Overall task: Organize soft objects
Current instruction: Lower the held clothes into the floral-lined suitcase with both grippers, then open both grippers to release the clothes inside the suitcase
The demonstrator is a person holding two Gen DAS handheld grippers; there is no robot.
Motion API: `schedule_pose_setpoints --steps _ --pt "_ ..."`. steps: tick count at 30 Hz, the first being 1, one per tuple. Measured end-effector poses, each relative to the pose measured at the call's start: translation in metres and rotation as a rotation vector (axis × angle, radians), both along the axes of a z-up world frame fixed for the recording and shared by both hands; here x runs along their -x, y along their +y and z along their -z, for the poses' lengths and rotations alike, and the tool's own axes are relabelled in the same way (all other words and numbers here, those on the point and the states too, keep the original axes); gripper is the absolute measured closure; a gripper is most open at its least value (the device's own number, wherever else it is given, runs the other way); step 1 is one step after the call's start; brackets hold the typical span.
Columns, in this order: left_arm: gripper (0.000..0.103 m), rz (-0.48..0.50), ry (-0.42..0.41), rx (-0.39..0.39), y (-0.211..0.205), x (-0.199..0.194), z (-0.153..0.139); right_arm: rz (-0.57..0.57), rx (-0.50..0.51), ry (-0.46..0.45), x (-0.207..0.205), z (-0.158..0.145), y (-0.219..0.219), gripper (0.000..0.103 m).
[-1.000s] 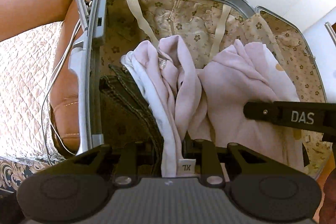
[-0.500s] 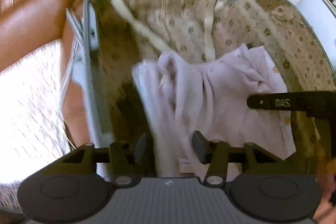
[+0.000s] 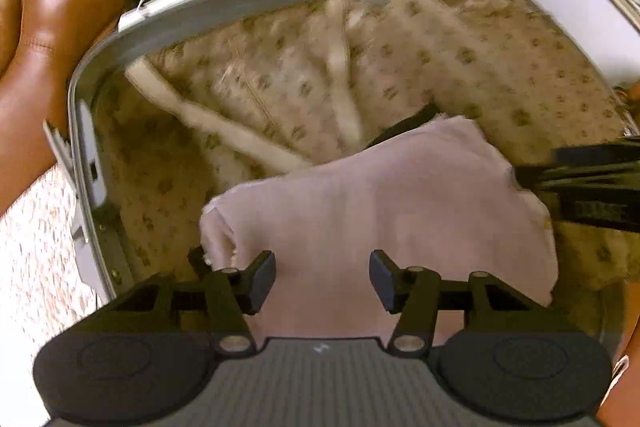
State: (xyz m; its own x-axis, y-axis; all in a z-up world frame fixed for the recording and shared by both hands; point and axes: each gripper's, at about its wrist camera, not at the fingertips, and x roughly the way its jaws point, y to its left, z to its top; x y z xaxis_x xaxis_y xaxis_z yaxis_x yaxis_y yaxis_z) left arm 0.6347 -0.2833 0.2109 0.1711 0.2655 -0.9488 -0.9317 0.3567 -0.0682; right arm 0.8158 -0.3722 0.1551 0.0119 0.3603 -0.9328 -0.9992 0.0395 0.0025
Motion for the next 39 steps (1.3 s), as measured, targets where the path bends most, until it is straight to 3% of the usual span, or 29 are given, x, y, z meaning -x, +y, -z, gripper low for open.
schedule_pose_setpoints --steps 5,8,13,17,21,24,27,30,34,36,39 --pt "0.047 -0.016 0.009 0.009 0.008 0.017 0.010 -0.101 -0.133 0.085 0.013 -0.025 -0.008 0.044" --pt "0.043 -0.006 0.055 0.011 0.010 0.017 0.017 -0.106 -0.088 0.084 0.024 0.001 0.015 0.044" --pt "0.043 0.011 0.067 0.044 0.014 0.015 0.027 0.038 0.027 0.166 0.011 0.050 0.049 0.044" --pt "0.043 0.007 0.074 0.062 0.019 0.014 0.032 0.085 0.042 0.217 0.000 0.062 0.056 0.042" --pt "0.044 0.003 0.063 0.044 0.022 0.017 0.017 0.104 0.037 0.226 -0.009 0.043 0.050 0.041" --pt "0.037 0.033 0.065 -0.023 0.024 0.017 0.001 0.173 -0.011 0.237 -0.021 0.003 0.032 0.041" --pt "0.037 0.014 0.120 0.000 0.036 0.018 0.008 0.222 -0.015 0.284 -0.021 -0.022 0.004 0.041" --pt "0.039 -0.013 0.170 0.012 0.046 0.021 0.018 0.267 0.038 0.319 -0.014 -0.019 -0.025 0.041" --pt "0.035 0.019 0.224 -0.002 0.048 0.014 0.023 0.351 0.110 0.345 -0.015 0.013 -0.038 0.041" --pt "0.042 0.041 0.209 -0.019 0.043 0.013 0.015 0.398 0.121 0.372 -0.021 0.028 -0.039 0.041" --pt "0.041 0.221 0.114 -0.004 0.018 0.002 -0.004 0.463 0.113 0.469 -0.039 0.032 -0.042 0.041"
